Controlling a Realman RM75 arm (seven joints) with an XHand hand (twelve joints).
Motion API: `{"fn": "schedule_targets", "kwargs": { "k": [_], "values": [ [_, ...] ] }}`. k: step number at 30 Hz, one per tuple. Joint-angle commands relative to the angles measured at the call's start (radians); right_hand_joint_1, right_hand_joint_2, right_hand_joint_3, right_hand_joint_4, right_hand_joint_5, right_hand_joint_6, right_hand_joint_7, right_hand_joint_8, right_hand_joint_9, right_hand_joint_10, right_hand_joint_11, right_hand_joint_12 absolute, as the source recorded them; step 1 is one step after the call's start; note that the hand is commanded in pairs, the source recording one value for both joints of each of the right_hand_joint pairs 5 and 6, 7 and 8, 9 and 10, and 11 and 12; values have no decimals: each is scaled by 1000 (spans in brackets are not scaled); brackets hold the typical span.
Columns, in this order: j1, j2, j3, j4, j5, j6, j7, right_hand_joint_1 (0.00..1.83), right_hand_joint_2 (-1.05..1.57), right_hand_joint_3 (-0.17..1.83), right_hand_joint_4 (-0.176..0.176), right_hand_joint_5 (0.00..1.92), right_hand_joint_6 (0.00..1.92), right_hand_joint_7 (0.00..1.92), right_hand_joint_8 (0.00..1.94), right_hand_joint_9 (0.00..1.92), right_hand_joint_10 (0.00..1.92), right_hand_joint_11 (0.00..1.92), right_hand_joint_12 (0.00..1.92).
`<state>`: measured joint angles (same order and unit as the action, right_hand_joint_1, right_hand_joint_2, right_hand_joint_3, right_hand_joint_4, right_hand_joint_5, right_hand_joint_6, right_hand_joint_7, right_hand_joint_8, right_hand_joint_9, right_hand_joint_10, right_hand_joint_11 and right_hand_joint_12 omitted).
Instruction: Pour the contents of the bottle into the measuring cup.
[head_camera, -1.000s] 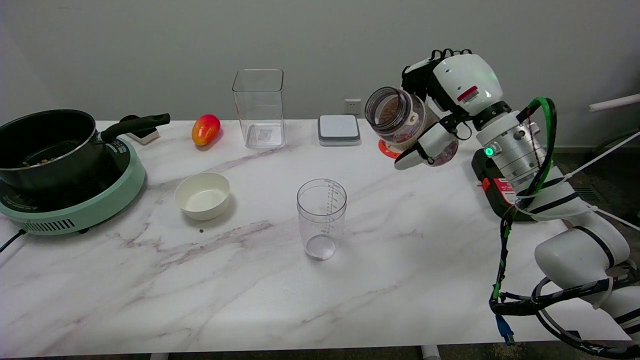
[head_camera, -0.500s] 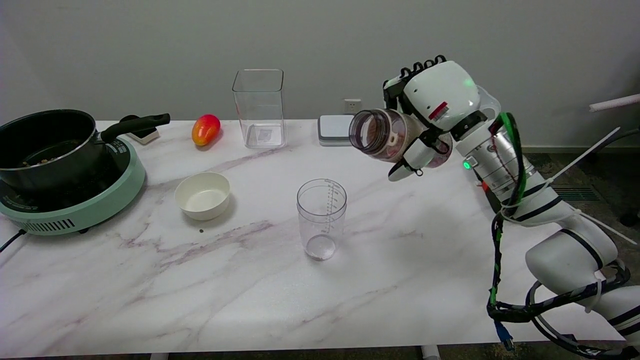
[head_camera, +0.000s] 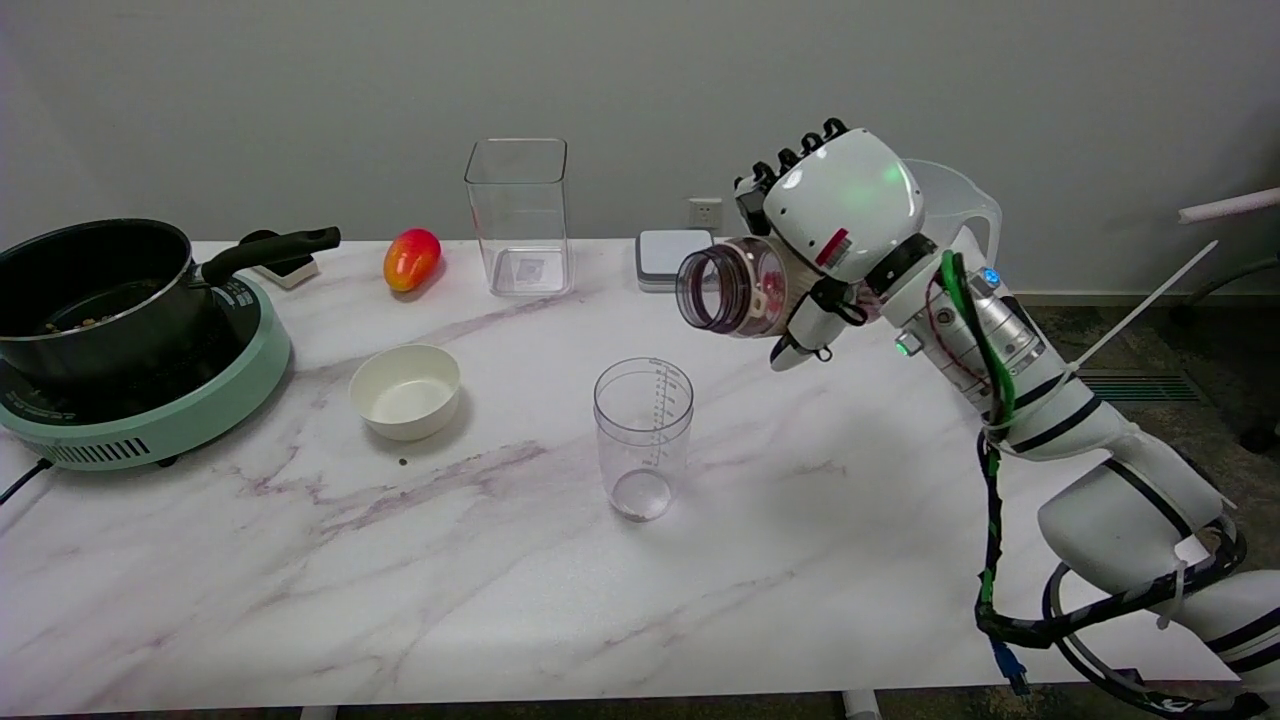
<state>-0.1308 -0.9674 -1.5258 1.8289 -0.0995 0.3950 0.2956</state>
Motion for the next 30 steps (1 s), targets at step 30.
{"fn": "schedule_targets", "kwargs": {
  "k": [30],
  "values": [
    [-5, -105, -53, 33, -227, 84, -29, 1184, 1571, 269, 0, 1920, 1920, 1843, 1843, 1563, 1563, 1359, 1359]
  ]
}}
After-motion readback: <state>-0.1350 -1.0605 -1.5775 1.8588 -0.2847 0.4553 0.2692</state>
